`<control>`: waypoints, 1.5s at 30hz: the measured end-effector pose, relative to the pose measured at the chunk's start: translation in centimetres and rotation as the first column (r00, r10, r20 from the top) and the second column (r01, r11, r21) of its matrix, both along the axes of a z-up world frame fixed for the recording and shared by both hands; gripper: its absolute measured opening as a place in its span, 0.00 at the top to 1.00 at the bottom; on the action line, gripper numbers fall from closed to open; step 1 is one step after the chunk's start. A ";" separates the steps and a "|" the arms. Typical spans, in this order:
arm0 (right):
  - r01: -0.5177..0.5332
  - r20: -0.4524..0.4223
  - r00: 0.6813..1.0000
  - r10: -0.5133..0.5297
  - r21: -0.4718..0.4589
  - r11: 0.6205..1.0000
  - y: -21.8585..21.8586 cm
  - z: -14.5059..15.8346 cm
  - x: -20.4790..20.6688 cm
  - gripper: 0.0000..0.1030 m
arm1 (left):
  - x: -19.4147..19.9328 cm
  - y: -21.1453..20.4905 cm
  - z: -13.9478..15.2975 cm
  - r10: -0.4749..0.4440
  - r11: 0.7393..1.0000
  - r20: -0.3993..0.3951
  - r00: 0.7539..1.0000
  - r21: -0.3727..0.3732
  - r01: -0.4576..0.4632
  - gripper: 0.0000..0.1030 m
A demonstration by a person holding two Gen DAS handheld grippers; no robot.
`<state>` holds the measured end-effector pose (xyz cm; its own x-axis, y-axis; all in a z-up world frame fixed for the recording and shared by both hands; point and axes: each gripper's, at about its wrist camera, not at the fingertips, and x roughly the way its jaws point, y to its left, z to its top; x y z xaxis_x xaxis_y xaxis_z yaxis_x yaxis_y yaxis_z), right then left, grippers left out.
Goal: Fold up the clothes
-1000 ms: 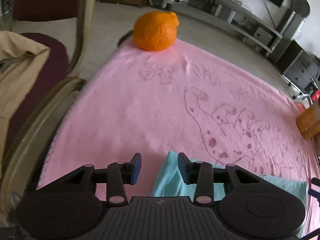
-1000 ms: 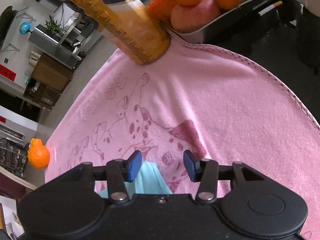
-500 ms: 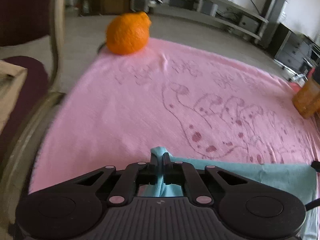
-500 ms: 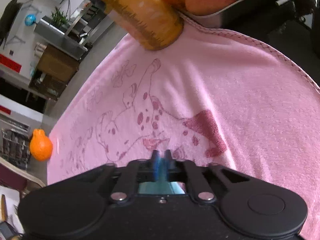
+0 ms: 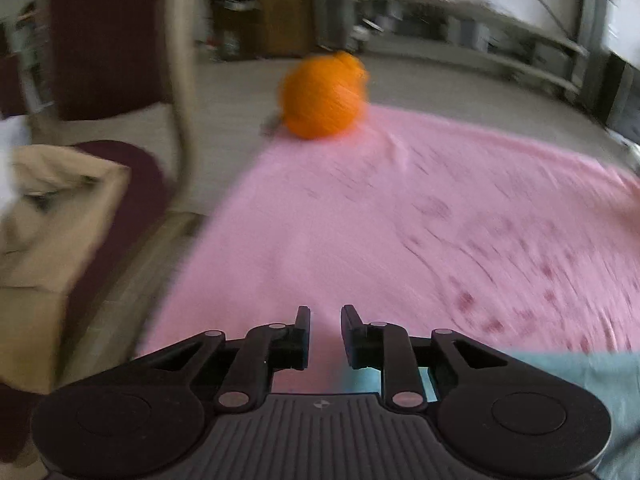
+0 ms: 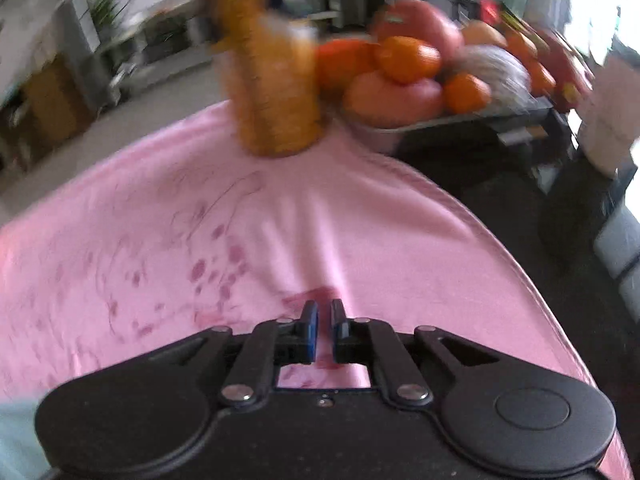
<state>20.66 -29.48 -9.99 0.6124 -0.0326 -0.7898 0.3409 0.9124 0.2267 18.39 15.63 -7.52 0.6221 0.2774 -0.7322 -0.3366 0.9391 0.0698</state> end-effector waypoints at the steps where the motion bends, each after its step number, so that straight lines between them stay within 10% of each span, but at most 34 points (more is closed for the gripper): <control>1: 0.019 0.011 1.000 -0.020 0.053 0.998 -0.8 0.6 -0.6 0.93 | -0.6 0.5 0.8 0.027 1.000 0.012 1.000 0.009 -0.027 0.78; 12: -0.102 0.162 0.987 0.025 0.490 0.866 -3.5 5.2 -8.5 0.53 | -7.6 0.1 3.5 -0.090 0.960 -0.016 0.996 -0.268 0.082 0.68; 20: -0.252 0.139 0.966 0.219 0.296 0.922 1.5 5.7 -7.3 0.00 | -7.4 -5.4 3.0 -0.236 0.966 -0.049 0.971 -0.120 0.229 0.55; 32: -0.231 -0.168 0.965 0.203 -0.171 0.958 5.0 4.3 -6.3 0.00 | -6.1 -5.2 2.0 -0.175 0.983 -0.139 0.975 -0.079 0.165 0.29; 40: -0.308 0.209 0.941 0.265 0.206 0.929 1.9 6.1 -10.0 0.00 | -7.2 -6.1 2.6 -0.170 0.985 -0.180 0.969 -0.039 0.166 0.23; 45: -0.236 0.205 0.963 0.174 0.336 0.912 -0.3 6.8 -11.4 0.00 | -8.8 -6.1 3.0 -0.170 0.984 -0.167 0.971 -0.080 0.158 0.11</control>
